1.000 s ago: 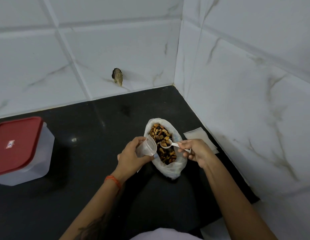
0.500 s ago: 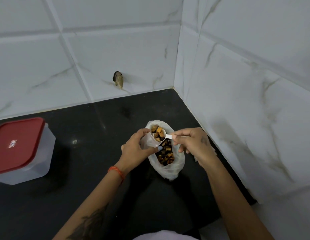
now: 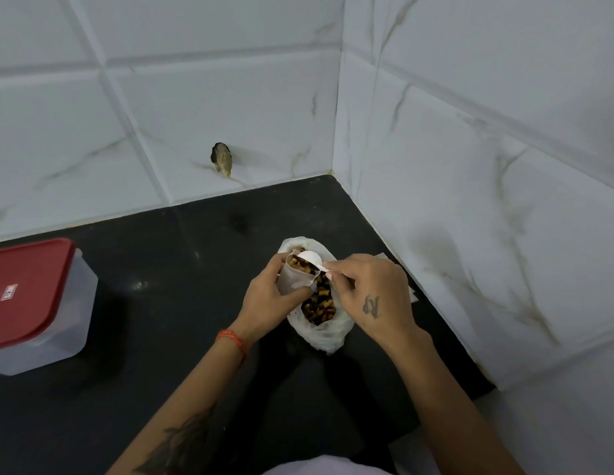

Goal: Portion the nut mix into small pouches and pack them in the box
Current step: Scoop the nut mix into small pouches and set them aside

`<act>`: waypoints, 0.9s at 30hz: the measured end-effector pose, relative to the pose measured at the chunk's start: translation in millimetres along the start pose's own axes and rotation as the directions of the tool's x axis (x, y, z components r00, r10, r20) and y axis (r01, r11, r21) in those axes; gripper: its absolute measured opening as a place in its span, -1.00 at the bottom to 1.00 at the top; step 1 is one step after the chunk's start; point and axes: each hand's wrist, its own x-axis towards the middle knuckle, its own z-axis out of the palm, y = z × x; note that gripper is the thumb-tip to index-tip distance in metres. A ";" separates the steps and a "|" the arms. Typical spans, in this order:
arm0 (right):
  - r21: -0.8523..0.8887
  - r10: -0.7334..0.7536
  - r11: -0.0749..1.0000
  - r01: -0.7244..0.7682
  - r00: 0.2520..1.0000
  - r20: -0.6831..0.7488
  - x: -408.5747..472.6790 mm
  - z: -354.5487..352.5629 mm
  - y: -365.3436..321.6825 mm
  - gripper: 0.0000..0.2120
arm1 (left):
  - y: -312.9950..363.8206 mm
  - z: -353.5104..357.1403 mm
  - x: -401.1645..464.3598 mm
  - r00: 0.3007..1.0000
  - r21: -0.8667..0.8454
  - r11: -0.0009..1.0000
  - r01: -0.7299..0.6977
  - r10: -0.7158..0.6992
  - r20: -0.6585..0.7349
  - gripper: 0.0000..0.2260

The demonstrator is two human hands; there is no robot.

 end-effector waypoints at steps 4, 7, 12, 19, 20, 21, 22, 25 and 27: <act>0.055 0.039 0.998 -0.039 0.999 0.002 0.8 -0.8 -1.5 -0.84 | 2.2 -2.7 -1.9 1.000 0.009 1.000 -0.017 0.017 -0.003 -0.64; 0.107 0.067 0.992 -0.067 0.998 -0.002 1.7 -1.3 -4.7 -0.84 | 3.1 -5.5 -1.7 0.999 0.001 0.999 -0.035 0.035 0.004 -0.61; 0.213 0.167 0.963 -0.166 0.986 0.014 3.2 -1.8 -5.1 -0.83 | 1.5 -10.3 -0.8 0.999 -0.021 0.999 -0.027 0.027 0.045 -0.60; 0.182 0.080 0.979 -0.092 0.994 0.075 7.8 7.9 -5.8 -0.81 | -0.5 -17.3 -0.1 0.996 -0.085 0.996 0.009 -0.002 0.087 -0.55; 0.155 0.038 0.986 -0.053 0.994 0.102 9.0 9.3 -4.8 -0.80 | -1.7 -18.3 0.2 0.996 -0.094 0.996 0.013 -0.004 0.093 -0.55; 0.131 0.009 0.991 -0.025 0.993 0.121 10.1 10.6 -4.4 -0.79 | -3.1 -19.0 0.5 0.995 -0.102 0.995 0.021 -0.010 0.099 -0.54; 0.116 -0.011 0.993 -0.002 0.993 0.116 10.8 12.2 -3.6 -0.77 | -4.1 -19.3 0.5 0.994 -0.109 0.994 0.030 -0.019 0.104 -0.52; 0.095 -0.074 0.993 0.069 0.996 0.054 12.2 16.6 -5.0 -0.76 | -3.0 -19.1 0.1 0.996 -0.130 0.991 0.013 -0.001 0.094 -0.55; 0.074 -0.119 0.990 0.117 0.993 0.019 13.0 19.4 -6.1 -0.78 | -2.0 -19.2 0.2 0.997 -0.126 0.992 -0.018 0.026 0.068 -0.61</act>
